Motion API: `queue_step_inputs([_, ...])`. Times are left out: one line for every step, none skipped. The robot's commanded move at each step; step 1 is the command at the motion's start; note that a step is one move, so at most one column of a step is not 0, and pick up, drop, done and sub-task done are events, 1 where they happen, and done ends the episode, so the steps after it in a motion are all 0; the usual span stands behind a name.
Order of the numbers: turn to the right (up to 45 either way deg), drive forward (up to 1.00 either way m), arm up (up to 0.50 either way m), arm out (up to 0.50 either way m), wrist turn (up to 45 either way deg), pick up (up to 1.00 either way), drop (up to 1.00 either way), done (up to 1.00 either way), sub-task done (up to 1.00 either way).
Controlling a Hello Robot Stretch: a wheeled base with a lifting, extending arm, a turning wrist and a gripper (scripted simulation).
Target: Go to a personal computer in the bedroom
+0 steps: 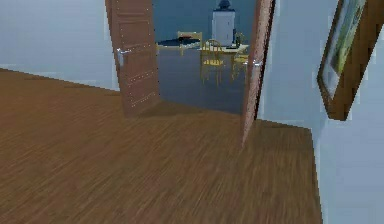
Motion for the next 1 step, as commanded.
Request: queue_step_inputs([0.0,1.00,0.00,0.00,0.0,0.00,0.00,0.00,0.00])
